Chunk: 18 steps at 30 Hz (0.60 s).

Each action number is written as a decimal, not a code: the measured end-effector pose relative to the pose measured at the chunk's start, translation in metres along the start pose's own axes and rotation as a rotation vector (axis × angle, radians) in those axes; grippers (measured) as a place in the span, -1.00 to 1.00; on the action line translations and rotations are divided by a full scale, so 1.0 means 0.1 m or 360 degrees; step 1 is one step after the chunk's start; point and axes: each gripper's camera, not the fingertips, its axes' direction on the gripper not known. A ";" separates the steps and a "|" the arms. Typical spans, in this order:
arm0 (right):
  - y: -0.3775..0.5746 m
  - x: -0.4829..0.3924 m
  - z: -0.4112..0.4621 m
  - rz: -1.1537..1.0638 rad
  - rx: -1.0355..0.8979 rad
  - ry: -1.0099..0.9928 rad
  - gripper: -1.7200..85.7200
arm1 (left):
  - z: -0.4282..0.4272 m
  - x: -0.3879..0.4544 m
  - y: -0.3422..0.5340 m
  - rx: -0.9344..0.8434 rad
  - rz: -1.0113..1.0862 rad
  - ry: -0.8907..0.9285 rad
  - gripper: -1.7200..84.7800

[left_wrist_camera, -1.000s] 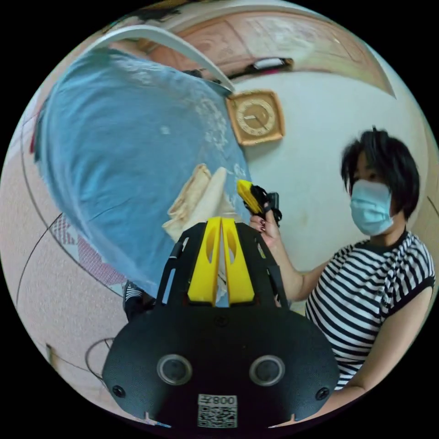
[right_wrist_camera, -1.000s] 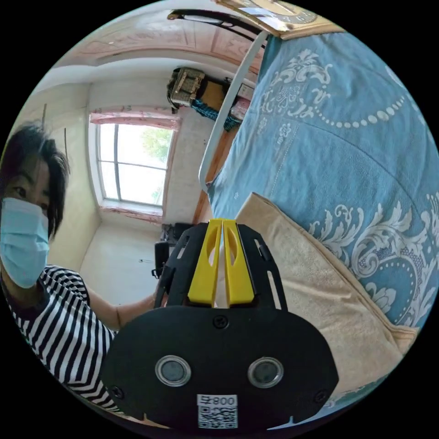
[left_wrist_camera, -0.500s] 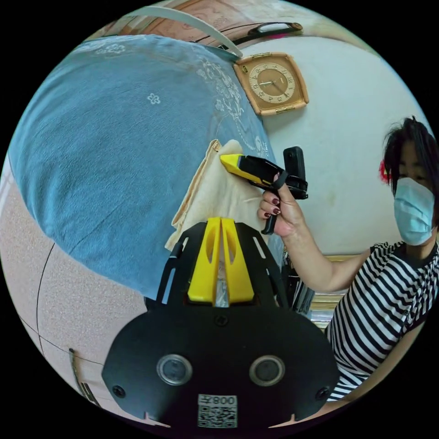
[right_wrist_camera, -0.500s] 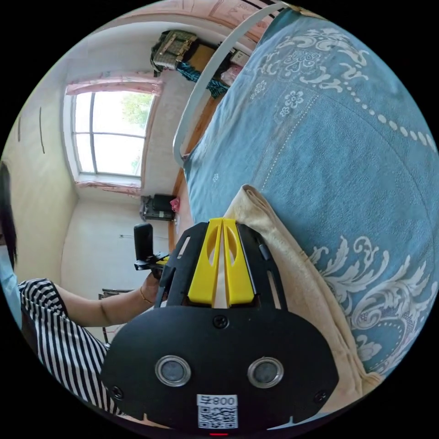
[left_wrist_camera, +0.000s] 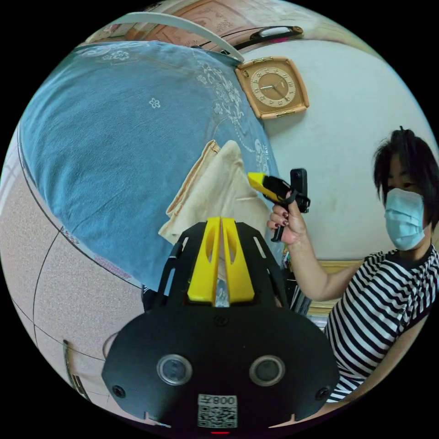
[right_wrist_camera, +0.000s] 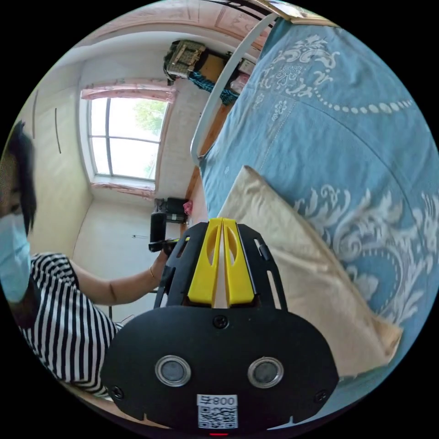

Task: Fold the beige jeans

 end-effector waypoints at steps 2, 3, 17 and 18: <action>0.53 0.08 -0.24 0.0037 0.0031 -0.0049 -0.90 | -0.04 0.02 0.09 0.0010 -0.0047 0.0052 -0.88; 0.68 0.12 -0.30 0.0069 0.0048 -0.0048 -0.89 | -0.05 0.02 0.16 0.0001 -0.0089 0.0089 -0.85; 2.69 1.28 -0.25 0.0754 0.0195 -0.0375 -0.74 | 0.88 0.20 0.71 -0.0354 -0.0598 0.0564 -0.63; 2.72 1.31 -0.24 0.0756 0.0217 -0.0389 -0.75 | 0.93 0.27 0.71 -0.0360 -0.0597 0.0577 -0.63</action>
